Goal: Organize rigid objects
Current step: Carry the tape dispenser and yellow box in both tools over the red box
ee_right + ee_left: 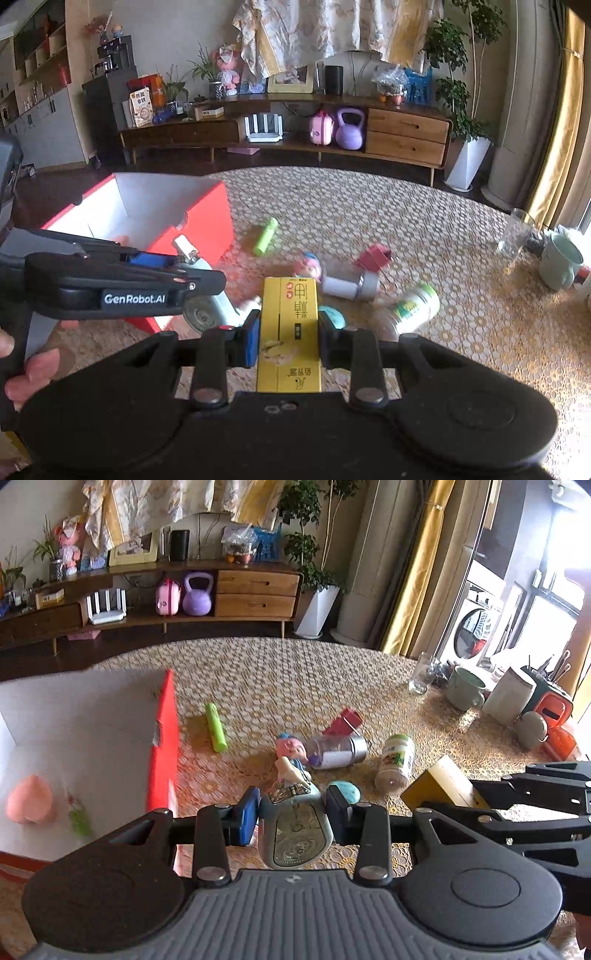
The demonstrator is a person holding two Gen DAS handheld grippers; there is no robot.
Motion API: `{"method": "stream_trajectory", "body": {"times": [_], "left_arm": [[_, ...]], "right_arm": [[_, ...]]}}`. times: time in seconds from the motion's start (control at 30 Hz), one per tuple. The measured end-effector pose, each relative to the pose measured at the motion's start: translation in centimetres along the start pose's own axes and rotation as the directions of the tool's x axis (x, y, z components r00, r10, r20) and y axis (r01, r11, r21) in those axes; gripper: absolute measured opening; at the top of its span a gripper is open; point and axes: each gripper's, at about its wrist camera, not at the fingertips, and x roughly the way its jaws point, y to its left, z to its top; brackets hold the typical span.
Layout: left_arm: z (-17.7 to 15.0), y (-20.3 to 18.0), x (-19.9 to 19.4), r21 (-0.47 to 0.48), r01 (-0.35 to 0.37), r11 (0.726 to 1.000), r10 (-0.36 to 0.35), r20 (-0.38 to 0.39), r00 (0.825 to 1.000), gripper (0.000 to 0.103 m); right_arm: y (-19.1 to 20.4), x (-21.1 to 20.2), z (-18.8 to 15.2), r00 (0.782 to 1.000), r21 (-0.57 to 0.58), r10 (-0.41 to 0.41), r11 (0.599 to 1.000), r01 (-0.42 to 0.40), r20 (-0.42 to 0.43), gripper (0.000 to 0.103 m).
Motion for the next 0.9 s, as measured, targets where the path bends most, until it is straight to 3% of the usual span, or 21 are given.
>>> {"method": "stream_trajectory", "body": {"times": [0.4,0.63,0.9], "left_arm": [[4.4,5.3,-4.7,-0.025,-0.018,1.000,0.018,0.024,1.000,0.038],[5.8,9.6,-6.2,-0.043,-0.069,0.997,0.071,0.038,0.997,0.038],[6.2,15.0,-5.8,-0.050,-0.161,0.986,0.161,-0.008,0.987,0.038]], "right_arm": [[5.3,0.4,5.6,0.997,-0.024,0.068,0.997,-0.067,0.037,0.030],[9.4,3.1,8.0,0.994,-0.076,0.110,0.991,-0.108,0.023,0.029],[13.0,7.4,9.8,0.992,-0.105,0.128,0.986,-0.128,-0.003,0.029]]}}
